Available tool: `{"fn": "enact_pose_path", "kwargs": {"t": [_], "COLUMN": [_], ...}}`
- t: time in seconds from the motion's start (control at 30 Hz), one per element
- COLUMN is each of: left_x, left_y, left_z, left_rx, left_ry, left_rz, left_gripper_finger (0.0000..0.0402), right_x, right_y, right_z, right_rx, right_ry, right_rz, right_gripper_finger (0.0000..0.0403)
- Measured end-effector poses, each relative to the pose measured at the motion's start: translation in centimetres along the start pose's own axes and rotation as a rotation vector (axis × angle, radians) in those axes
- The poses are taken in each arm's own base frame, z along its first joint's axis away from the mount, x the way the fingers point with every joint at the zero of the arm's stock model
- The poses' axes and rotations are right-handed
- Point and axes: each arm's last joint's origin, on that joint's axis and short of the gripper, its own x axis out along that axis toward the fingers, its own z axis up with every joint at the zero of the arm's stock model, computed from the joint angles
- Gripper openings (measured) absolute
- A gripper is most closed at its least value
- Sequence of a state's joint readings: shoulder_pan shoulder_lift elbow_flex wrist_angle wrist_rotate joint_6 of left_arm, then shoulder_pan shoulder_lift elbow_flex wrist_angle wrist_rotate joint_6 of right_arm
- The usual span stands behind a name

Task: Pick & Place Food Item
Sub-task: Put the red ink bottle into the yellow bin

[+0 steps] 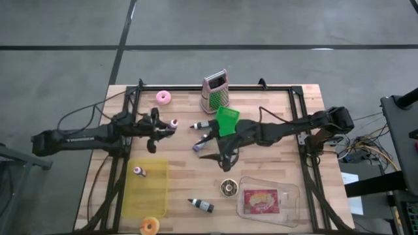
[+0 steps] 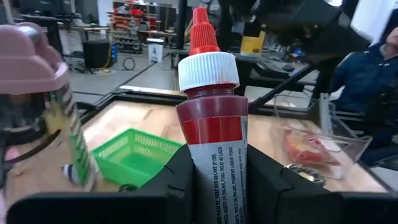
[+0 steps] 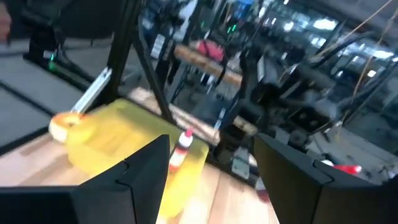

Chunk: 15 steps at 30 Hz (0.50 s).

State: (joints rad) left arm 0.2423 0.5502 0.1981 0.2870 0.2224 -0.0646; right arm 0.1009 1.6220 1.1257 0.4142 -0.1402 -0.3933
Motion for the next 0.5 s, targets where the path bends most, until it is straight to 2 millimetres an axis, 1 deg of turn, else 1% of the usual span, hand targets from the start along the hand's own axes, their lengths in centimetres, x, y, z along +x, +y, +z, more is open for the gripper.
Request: {"fn": "enact_pose_path", "kwargs": {"t": [0.2,0.37,0.5], "left_x": [-0.8,-1.4,-1.6], "left_y": [-0.7,-1.6,-2.3], "left_z": [-1.4,-2.5,-3.5], "left_rx": [0.061,0.114,0.134], "left_ry": [-0.025,-0.042,-0.041], "left_rz": [0.051,0.080,0.091], "left_gripper_finger": [0.0091,0.0091,0.0091], "right_x": [-2.6,-4.8,-6.2], "right_y": [1.0,2.1,3.6], "right_z": [-1.6,-3.3,-4.3], "right_rx": [0.038,0.081,0.099], "right_ry": [-0.131,-0.170,-0.164], "right_rz": [-0.085,-0.157,-0.203], "right_gripper_finger": [0.0230,0.0231,0.0231]}}
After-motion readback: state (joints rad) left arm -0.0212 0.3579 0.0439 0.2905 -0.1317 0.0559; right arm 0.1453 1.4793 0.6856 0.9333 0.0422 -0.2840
